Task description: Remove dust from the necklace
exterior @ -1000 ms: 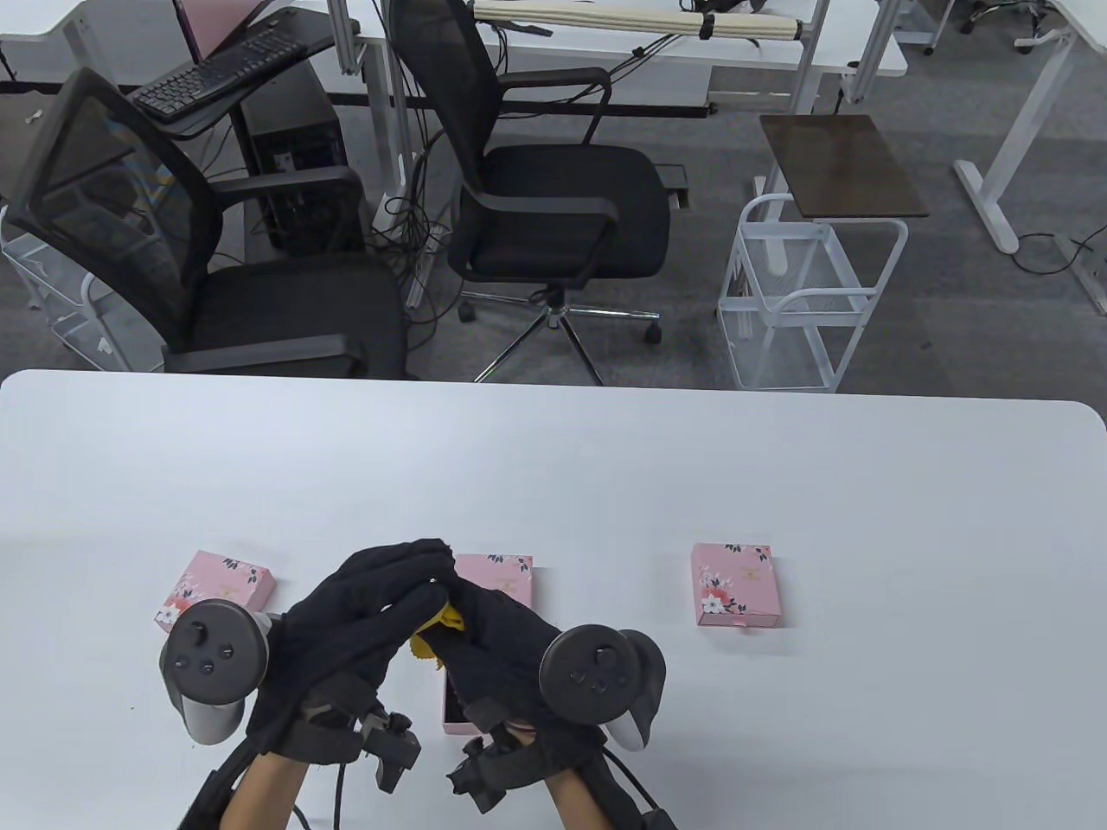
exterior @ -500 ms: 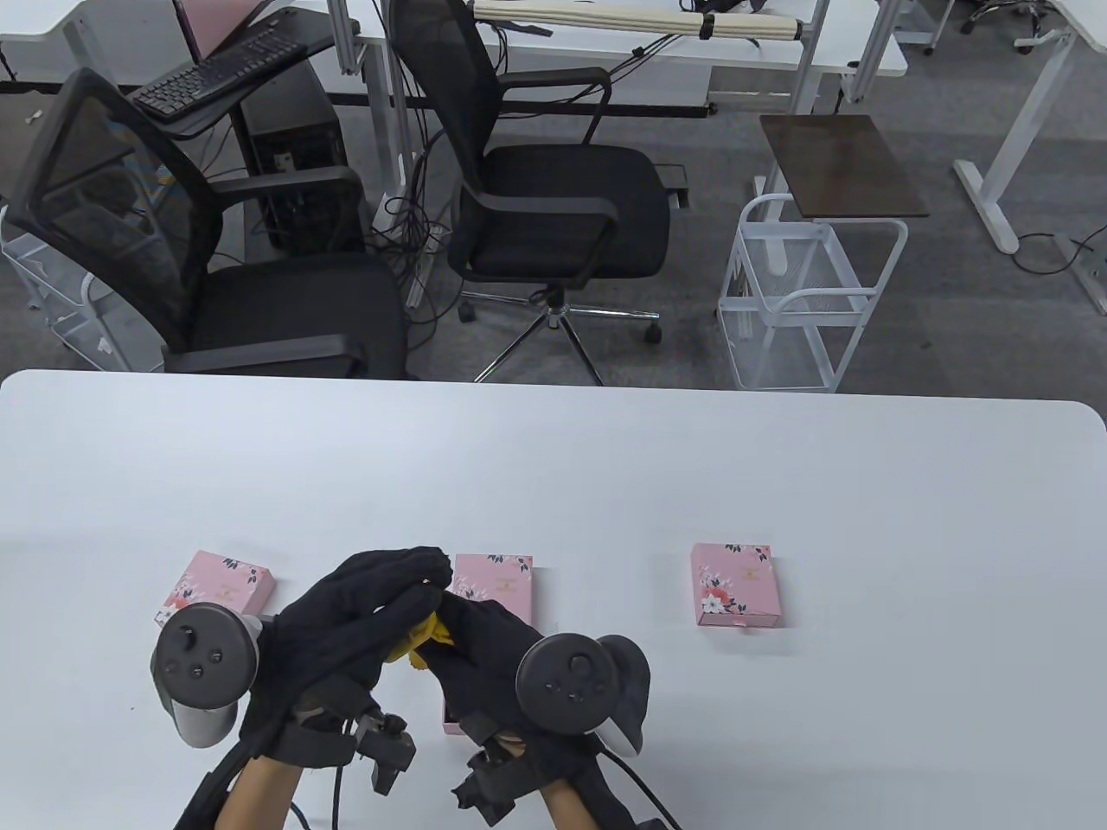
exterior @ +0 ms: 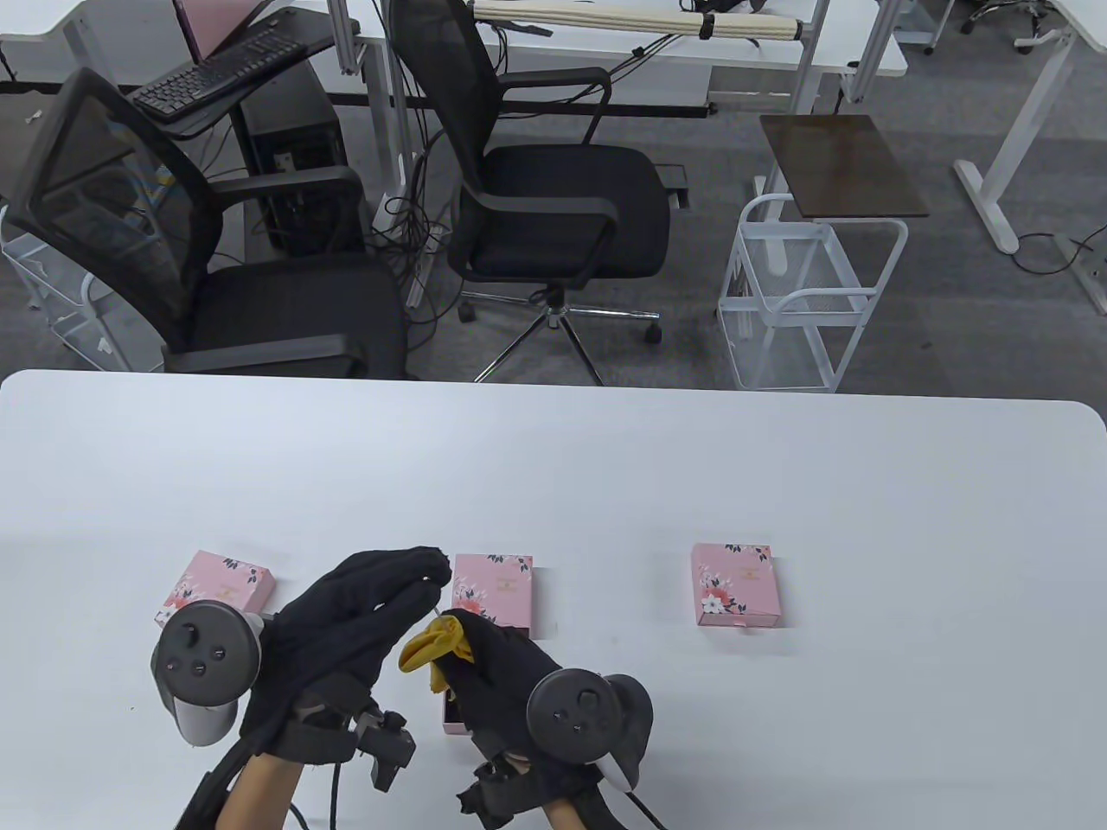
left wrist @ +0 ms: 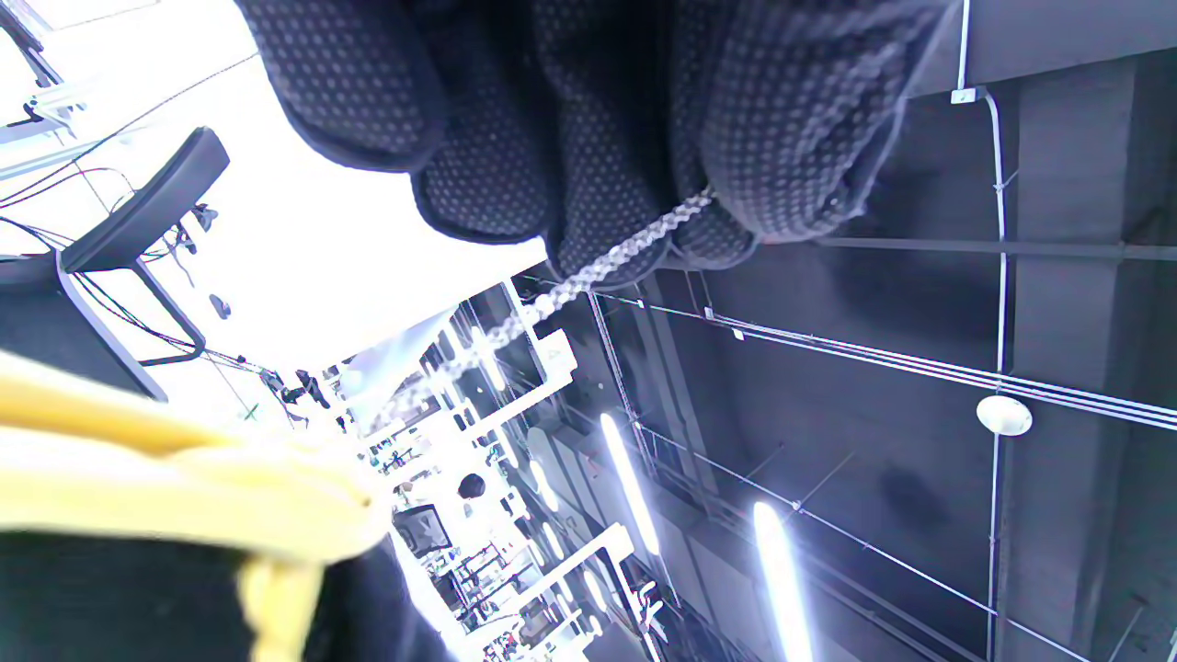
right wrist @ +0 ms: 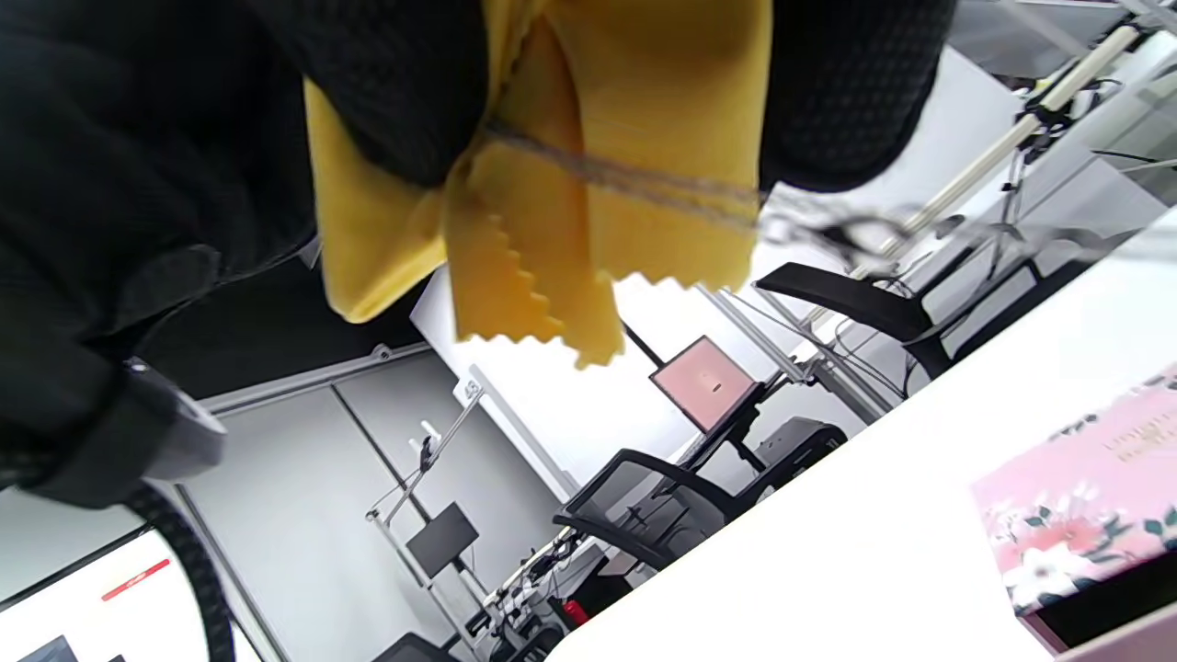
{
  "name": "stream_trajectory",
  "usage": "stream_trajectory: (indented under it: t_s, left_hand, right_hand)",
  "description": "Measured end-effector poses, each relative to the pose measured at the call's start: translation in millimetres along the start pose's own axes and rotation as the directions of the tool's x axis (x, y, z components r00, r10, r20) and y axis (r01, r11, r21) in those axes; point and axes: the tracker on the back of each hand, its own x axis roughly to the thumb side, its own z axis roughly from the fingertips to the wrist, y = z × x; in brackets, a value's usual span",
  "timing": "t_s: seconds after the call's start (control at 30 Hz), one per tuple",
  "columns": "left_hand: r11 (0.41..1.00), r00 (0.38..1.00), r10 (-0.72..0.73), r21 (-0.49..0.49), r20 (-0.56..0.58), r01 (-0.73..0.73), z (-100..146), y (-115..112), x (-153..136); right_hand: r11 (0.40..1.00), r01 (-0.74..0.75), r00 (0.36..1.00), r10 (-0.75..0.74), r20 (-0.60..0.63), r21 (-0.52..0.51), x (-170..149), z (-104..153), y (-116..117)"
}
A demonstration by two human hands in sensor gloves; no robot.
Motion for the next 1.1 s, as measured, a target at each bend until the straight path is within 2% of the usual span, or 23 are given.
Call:
stream_trajectory:
  t_s: [0.33, 0.57, 0.8, 0.97, 1.1]
  left_hand:
    - [1.0, 1.0, -0.021, 0.016, 0.008, 0.021, 2, -3, 2]
    - [1.0, 1.0, 0.008, 0.023, 0.023, -0.009, 3, 0, 6]
    - [0.998, 0.999, 0.019, 0.051, 0.028, -0.021, 4, 0, 6]
    - [0.996, 0.999, 0.015, 0.092, 0.039, -0.018, 5, 0, 7]
    - [0.997, 0.999, 0.012, 0.08, 0.038, -0.015, 5, 2, 7]
  right_hand:
    - [0.997, -0.049, 0.998, 0.051, -0.029, 0.061, -9, 4, 15]
    - [0.998, -0.052, 0.997, 0.054, -0.054, 0.04, -12, 6, 18]
    - [0.989, -0.087, 0.994, 0.094, -0.051, 0.116, -15, 5, 25]
    - [0.986, -0.062, 0.992, 0.078, -0.099, 0.158, -18, 5, 27]
    - [0.974, -0.073, 0.989, 0.098, -0.107, 0.214, -18, 4, 27]
